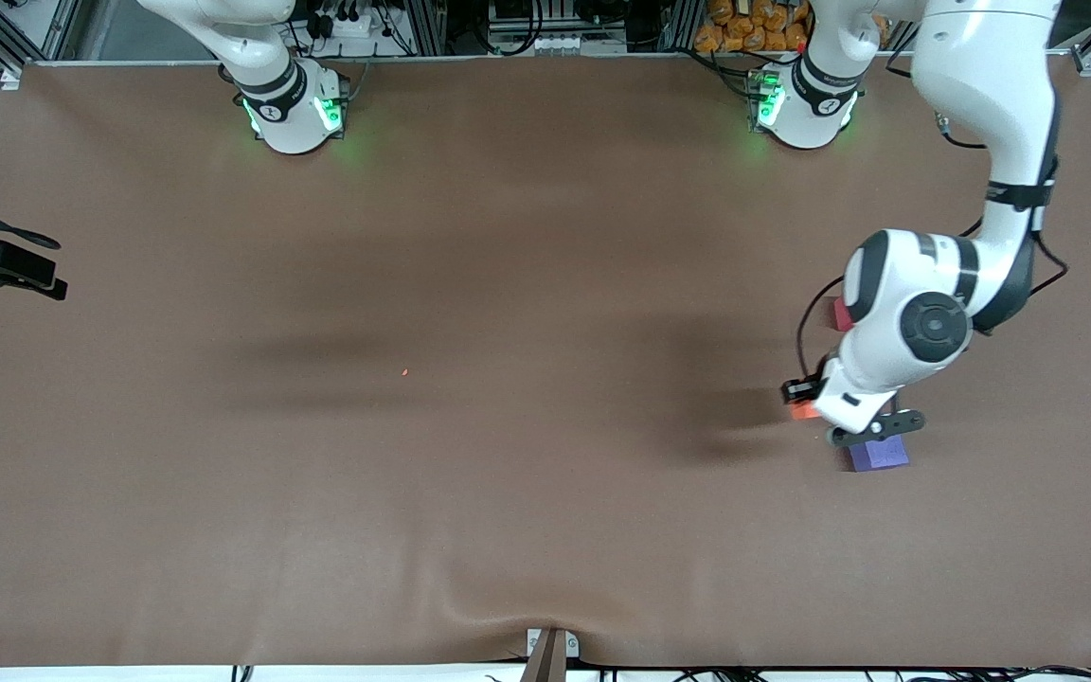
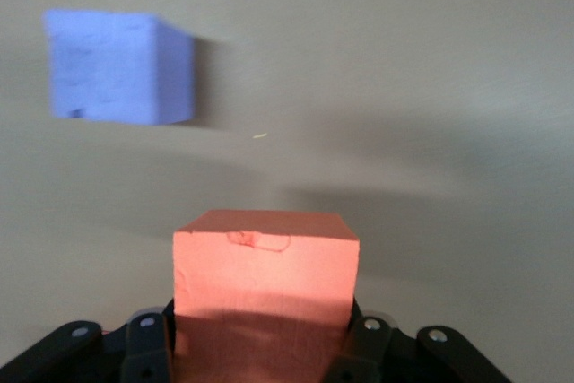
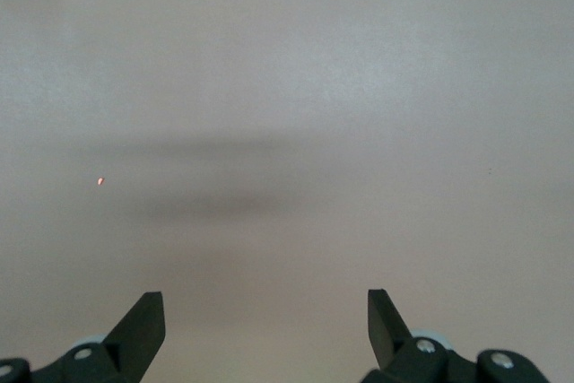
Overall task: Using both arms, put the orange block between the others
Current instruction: 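Lower the orange block between the pink and purple blocks, open the left gripper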
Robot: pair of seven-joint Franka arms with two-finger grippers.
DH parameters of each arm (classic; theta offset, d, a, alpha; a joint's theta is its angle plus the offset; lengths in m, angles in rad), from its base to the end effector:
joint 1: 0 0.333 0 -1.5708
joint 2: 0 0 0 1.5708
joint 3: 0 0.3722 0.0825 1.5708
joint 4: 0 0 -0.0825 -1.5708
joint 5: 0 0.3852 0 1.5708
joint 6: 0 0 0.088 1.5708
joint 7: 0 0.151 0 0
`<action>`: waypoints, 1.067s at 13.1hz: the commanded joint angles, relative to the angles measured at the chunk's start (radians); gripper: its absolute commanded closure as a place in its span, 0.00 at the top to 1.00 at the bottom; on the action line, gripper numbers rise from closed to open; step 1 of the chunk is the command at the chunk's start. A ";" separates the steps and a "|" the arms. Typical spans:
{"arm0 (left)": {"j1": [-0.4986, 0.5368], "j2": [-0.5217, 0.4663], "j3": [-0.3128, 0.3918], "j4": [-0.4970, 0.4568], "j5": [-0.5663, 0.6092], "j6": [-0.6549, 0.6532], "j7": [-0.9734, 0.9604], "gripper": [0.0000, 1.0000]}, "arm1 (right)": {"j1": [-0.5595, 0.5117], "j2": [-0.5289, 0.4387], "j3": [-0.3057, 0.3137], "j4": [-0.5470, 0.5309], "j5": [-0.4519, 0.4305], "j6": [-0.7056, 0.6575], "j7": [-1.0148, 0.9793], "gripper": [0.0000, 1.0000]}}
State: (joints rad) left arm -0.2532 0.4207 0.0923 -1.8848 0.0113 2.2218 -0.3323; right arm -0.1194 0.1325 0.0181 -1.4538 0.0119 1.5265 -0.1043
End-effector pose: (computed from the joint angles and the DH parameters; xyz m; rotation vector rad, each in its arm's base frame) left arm 0.6349 -0.1057 0.2853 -3.0650 -0.2422 0.1049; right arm 0.5932 -0.0592 0.6116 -3.1199 -0.0048 0.0905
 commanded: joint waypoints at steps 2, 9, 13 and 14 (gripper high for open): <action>0.080 -0.050 -0.020 -0.147 0.105 0.123 0.074 0.00 | -0.006 -0.019 -0.006 -0.002 -0.004 0.008 -0.009 1.00; 0.158 -0.008 -0.020 -0.254 0.105 0.303 0.157 0.00 | -0.028 -0.007 -0.007 0.000 0.010 0.012 -0.012 1.00; 0.178 0.010 -0.022 -0.251 0.105 0.325 0.162 0.00 | -0.023 -0.007 -0.007 -0.002 -0.001 0.011 -0.011 1.00; 0.180 0.012 -0.022 -0.247 0.105 0.325 0.164 0.00 | -0.025 -0.007 -0.007 -0.002 -0.001 0.011 -0.011 1.00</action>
State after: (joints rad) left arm -0.0929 0.4246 0.0842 -2.1362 0.0947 2.5282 -0.1798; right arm -0.1365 0.1328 0.0037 -1.4510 0.0121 1.5339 -0.1054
